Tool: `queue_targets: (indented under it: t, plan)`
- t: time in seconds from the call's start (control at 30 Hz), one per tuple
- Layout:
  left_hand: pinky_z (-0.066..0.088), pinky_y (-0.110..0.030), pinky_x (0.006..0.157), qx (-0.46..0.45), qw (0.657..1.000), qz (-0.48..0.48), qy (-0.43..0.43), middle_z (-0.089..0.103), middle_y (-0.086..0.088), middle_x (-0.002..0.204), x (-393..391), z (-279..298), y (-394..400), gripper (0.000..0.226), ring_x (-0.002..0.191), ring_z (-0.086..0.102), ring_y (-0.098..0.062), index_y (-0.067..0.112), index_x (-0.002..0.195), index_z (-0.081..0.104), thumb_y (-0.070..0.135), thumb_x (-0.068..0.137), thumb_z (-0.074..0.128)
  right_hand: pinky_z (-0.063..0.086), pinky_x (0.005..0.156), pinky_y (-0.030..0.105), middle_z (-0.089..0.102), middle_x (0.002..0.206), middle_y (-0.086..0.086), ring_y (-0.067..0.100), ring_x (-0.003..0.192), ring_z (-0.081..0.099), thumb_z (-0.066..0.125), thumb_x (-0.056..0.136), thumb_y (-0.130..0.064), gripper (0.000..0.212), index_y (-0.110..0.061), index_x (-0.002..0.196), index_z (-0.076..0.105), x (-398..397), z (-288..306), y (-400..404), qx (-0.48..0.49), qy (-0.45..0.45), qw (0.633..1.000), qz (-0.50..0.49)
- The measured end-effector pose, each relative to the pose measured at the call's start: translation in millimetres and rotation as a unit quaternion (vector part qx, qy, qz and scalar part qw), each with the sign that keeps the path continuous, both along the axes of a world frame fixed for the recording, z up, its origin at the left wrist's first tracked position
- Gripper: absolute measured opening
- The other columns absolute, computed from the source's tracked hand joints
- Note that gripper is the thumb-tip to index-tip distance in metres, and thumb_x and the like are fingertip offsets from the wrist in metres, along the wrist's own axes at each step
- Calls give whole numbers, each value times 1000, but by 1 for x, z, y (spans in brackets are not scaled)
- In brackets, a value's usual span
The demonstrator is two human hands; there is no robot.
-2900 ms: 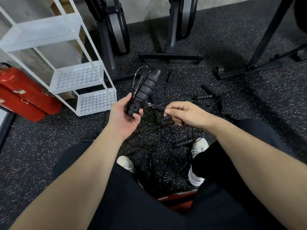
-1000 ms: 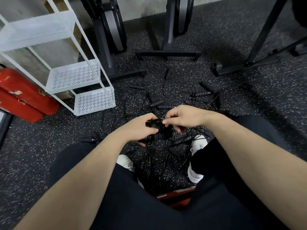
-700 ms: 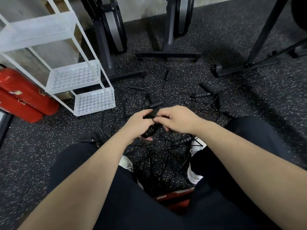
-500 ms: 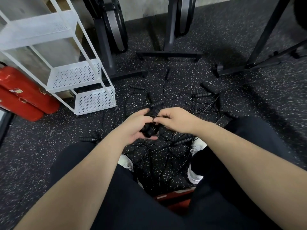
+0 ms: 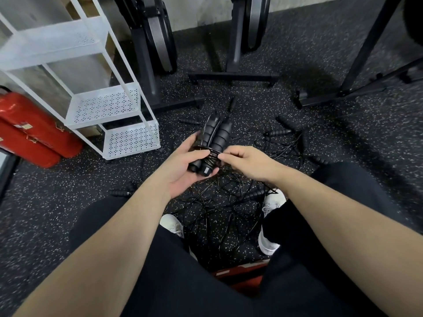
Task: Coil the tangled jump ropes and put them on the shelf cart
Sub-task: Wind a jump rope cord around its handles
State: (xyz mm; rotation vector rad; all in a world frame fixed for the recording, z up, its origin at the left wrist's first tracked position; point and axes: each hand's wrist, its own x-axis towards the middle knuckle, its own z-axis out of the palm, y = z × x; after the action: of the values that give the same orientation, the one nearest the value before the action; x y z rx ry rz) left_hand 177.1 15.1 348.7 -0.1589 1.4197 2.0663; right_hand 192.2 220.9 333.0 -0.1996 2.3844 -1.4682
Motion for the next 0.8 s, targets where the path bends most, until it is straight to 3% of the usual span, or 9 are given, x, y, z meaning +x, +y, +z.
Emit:
queue_targets:
  t: [0.17, 0.33, 0.43, 0.53, 0.63, 0.7, 0.8]
  plan:
    - [62, -39, 76, -38, 999, 2, 7, 74, -11, 123, 8, 6, 3, 61, 98, 74, -27, 28, 138, 58, 13, 81, 74, 32, 52, 13, 51, 57, -15, 1, 49, 38, 59, 101, -38, 23, -31, 82, 69, 2, 0, 3, 6, 13, 999, 34]
    - [62, -38, 75, -75, 996, 32, 39, 76, -7, 117, 10, 5, 12, 42, 91, 74, -20, 27, 135, 59, 12, 96, 68, 35, 53, 19, 51, 58, -15, 4, 51, 41, 59, 101, -41, 23, -28, 83, 66, 6, -7, 2, 4, 26, 999, 19]
    - [62, -40, 79, -72, 995, 41, 55, 76, -6, 117, 6, 8, 11, 40, 95, 74, -20, 30, 131, 60, 8, 98, 65, 37, 50, 21, 49, 53, -15, 3, 46, 40, 56, 100, -50, 32, -22, 86, 60, 7, -5, 1, 8, 11, 1000, 6]
    - [62, -41, 79, -77, 994, 53, 61, 77, -4, 116, 3, 9, 4, 44, 99, 75, -23, 33, 129, 61, 4, 97, 65, 43, 57, 28, 47, 53, -12, 12, 50, 43, 54, 96, -61, 41, -23, 83, 64, 7, 1, 5, 31, 1, 999, 25]
    - [62, -39, 73, -61, 993, 90, 34, 76, -10, 116, -2, 9, -6, 48, 101, 75, -31, 31, 134, 58, 3, 96, 65, 54, 66, 36, 48, 52, -16, 10, 52, 47, 53, 99, -55, 30, -31, 94, 71, 5, 6, 7, 14, -5, 1000, 23]
    - [62, -38, 71, -42, 990, 131, 9, 76, -15, 113, -6, 10, -11, 42, 97, 76, -33, 22, 133, 56, 5, 96, 66, 54, 64, 30, 52, 54, -17, 5, 52, 48, 53, 103, -46, 21, -35, 105, 70, 3, 9, 6, -10, -7, 1000, 20]
    - [62, -32, 67, -4, 985, 174, -18, 77, -14, 100, -8, 14, -15, 26, 86, 76, -28, 9, 122, 55, 8, 98, 63, 45, 57, 19, 61, 61, -7, 7, 47, 50, 50, 106, -38, 23, -31, 108, 72, 2, 13, 8, -12, -1, 999, 43]
